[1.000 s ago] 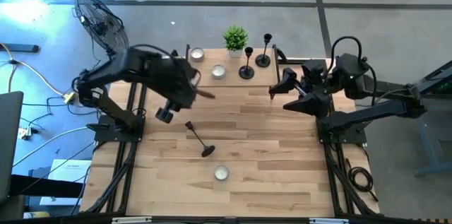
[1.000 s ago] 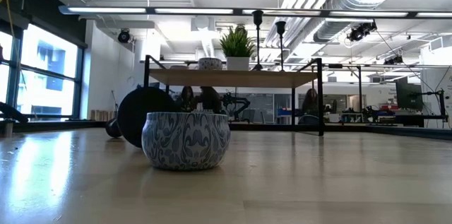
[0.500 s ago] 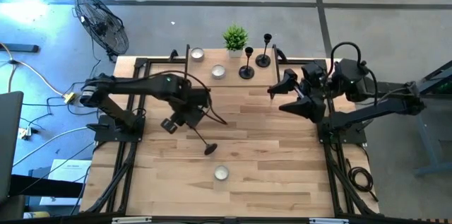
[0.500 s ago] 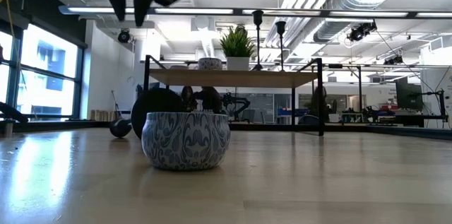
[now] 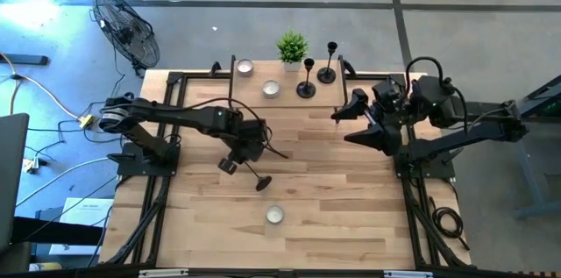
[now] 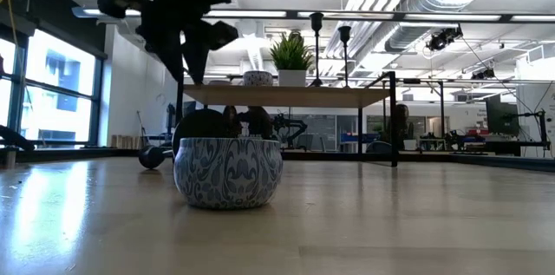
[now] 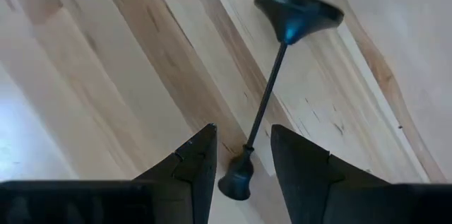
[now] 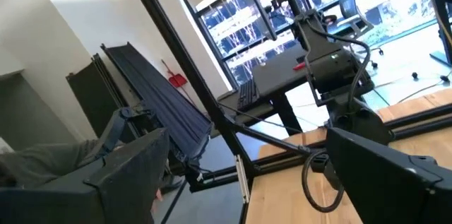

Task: Pick & Place candle stick holders
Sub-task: Put the black left candle holder on the shelf

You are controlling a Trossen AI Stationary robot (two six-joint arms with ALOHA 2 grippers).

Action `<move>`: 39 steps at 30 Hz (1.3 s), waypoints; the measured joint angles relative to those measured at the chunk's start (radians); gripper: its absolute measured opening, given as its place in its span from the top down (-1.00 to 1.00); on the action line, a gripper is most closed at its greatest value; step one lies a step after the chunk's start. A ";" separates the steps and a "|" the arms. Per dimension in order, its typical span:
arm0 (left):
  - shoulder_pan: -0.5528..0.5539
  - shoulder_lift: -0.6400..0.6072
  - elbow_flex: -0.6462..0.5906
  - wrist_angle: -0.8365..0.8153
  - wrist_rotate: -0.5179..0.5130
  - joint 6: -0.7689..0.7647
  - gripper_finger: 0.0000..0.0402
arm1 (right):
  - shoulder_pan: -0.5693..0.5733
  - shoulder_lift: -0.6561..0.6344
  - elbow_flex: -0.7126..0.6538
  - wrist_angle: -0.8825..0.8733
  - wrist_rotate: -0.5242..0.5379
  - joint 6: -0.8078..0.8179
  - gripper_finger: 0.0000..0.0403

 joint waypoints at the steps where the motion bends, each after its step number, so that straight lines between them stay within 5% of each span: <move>1: 0.000 0.000 -0.015 0.016 0.000 -0.003 0.35 | 0.000 0.000 0.000 -0.006 -0.004 0.000 -0.86; 11: -0.040 0.044 -0.100 0.132 -0.008 -0.029 0.35 | 0.000 0.000 0.000 -0.035 -0.040 0.008 -0.86; 39: -0.079 0.230 -0.104 0.112 0.012 -0.052 0.42 | 0.000 0.000 0.000 -0.057 -0.065 0.053 -0.86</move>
